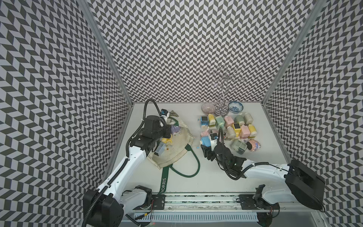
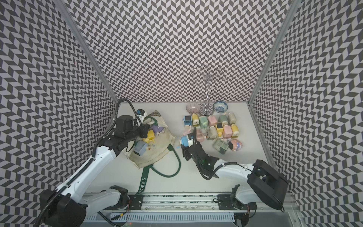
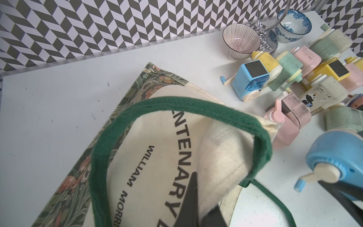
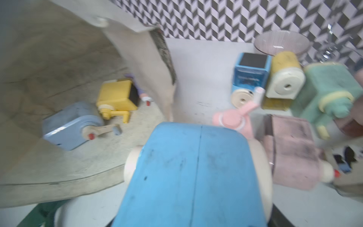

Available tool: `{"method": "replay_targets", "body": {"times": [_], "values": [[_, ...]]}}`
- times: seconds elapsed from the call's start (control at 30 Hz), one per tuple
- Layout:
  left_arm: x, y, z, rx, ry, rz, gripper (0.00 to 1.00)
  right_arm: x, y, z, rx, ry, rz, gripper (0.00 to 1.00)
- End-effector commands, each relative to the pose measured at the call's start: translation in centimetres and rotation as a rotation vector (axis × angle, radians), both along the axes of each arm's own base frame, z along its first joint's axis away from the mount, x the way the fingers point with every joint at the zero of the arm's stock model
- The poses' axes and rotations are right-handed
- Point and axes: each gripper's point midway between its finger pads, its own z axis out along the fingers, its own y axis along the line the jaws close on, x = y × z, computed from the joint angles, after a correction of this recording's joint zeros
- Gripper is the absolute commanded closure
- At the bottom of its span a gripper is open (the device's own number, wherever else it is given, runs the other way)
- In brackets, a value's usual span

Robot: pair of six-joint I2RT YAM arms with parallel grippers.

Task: Take out the pencil sharpeners from the tote bags
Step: Place the pencil sharpener at the center of the board.

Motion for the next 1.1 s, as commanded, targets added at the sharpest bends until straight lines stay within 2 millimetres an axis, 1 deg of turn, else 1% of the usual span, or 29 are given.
{"method": "replay_targets", "body": {"times": [0.0, 0.1, 0.27, 0.53, 0.7, 0.9, 1.07], "values": [[0.0, -0.2, 0.7, -0.002, -0.024, -0.009, 1.00, 0.1, -1.4, 0.1, 0.063, 0.021, -0.056, 0.41], [-0.1, -0.2, 0.8, -0.002, -0.028, -0.010, 1.00, 0.7, -3.0, -0.8, 0.028, 0.044, -0.105, 0.41], [-0.1, -0.3, 0.8, -0.001, -0.029, -0.013, 1.00, 1.4, -5.6, -2.6, 0.043, 0.117, -0.181, 0.41], [-0.1, -0.3, 0.7, -0.002, -0.026, -0.014, 1.00, 1.4, -9.3, -4.8, 0.048, 0.168, -0.296, 0.41], [-0.1, -0.3, 0.7, -0.003, -0.026, -0.015, 1.00, 2.0, -10.8, -5.3, 0.051, 0.181, -0.329, 0.40], [-0.2, -0.4, 0.7, -0.003, -0.027, -0.017, 1.00, 2.5, -12.4, -7.4, 0.019, 0.236, -0.396, 0.39], [-0.2, -0.4, 0.7, -0.001, -0.025, -0.021, 1.00, 3.1, -14.1, -8.1, 0.014, 0.243, -0.481, 0.37]]}}
